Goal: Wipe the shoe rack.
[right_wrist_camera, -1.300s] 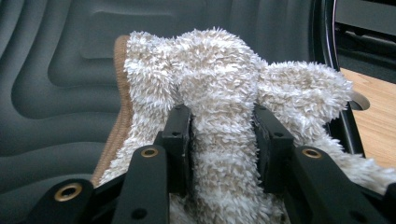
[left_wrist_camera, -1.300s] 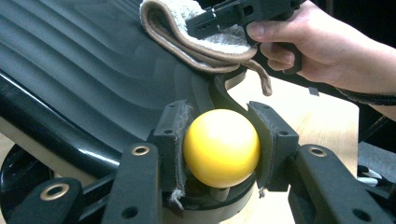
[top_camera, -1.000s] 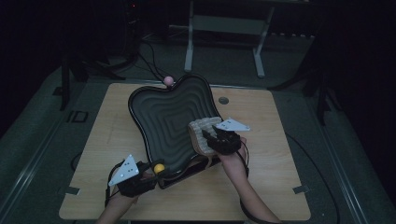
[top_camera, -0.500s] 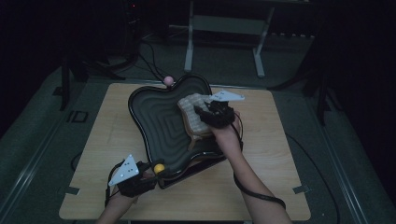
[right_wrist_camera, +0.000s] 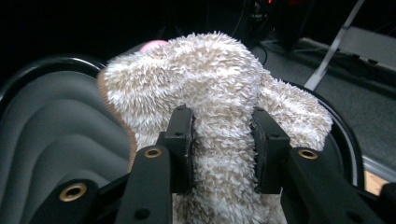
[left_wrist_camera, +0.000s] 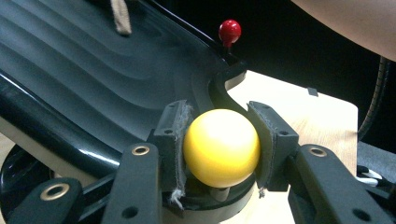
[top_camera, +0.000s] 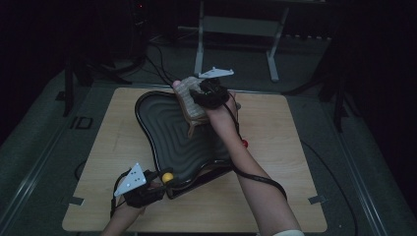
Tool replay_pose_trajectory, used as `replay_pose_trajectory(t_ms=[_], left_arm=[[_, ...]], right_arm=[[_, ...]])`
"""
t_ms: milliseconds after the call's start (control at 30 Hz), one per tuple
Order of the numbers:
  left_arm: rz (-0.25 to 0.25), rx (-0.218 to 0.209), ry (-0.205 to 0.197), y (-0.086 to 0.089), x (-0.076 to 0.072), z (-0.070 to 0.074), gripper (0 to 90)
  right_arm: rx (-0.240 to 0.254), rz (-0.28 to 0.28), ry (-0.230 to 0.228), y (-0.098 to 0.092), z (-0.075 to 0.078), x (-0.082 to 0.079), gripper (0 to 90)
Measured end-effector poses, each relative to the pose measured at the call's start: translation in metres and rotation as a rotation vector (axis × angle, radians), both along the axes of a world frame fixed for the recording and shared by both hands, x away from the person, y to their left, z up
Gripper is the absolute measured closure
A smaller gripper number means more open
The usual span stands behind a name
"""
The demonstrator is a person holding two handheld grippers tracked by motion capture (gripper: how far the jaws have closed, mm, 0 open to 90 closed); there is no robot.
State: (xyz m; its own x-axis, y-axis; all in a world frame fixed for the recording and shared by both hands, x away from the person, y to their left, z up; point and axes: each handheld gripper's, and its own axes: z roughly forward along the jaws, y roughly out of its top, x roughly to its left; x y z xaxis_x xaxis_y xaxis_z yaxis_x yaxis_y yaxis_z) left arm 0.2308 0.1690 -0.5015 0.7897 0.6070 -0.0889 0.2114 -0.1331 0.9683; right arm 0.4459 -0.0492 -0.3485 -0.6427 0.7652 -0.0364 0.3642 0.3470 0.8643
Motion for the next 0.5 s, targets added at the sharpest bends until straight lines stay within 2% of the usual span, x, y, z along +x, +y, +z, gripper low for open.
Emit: replay_pose_trajectory(t_ms=[100, 200, 267, 500], left_arm=[[0.002, -0.002, 0.000, 0.000, 0.000, 0.000, 59.1], [0.002, 0.001, 0.000, 0.000, 0.000, 0.000, 59.1], [0.003, 0.001, 0.000, -0.001, 0.000, 0.000, 59.1], [0.006, 0.002, 0.000, -0.001, 0.000, 0.000, 59.1]], right_arm=[[0.010, -0.015, 0.025, 0.000, -0.005, 0.007, 64.8], [-0.011, -0.031, 0.046, 0.000, -0.016, 0.011, 64.3], [-0.029, -0.039, 0.027, -0.001, -0.023, 0.009, 64.2], [-0.004, -0.072, 0.019, -0.010, -0.035, -0.004, 64.3]])
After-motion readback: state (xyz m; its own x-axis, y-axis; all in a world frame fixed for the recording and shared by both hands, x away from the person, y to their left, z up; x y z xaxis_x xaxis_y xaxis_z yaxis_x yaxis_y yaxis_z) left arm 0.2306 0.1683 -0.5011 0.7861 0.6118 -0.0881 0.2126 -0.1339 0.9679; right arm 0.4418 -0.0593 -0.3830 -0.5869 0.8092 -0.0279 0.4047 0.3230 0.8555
